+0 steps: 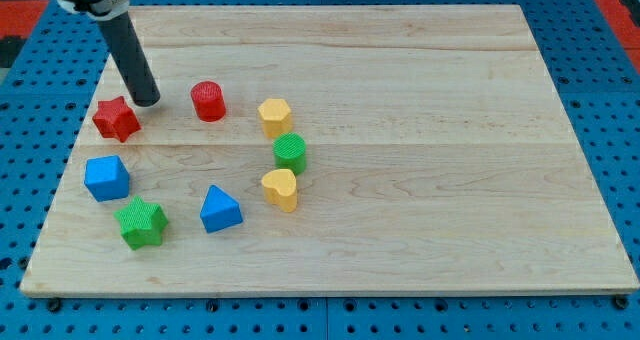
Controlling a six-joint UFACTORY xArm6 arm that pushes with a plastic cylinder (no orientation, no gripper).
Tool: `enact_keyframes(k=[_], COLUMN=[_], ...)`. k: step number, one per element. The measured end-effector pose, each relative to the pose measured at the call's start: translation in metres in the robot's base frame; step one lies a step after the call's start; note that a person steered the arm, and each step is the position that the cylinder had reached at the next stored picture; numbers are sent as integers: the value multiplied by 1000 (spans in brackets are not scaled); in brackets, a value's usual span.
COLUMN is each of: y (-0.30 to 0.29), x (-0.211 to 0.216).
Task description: Point at the yellow hexagon
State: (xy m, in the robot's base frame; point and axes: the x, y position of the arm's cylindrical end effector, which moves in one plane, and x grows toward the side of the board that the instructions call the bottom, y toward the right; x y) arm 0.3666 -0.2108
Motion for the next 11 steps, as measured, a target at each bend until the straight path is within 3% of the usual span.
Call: enact_keyframes(k=[1,2,4,5,7,11], y=[47,53,61,61,61,63], x=[-24,-24,18,18,-58,-130])
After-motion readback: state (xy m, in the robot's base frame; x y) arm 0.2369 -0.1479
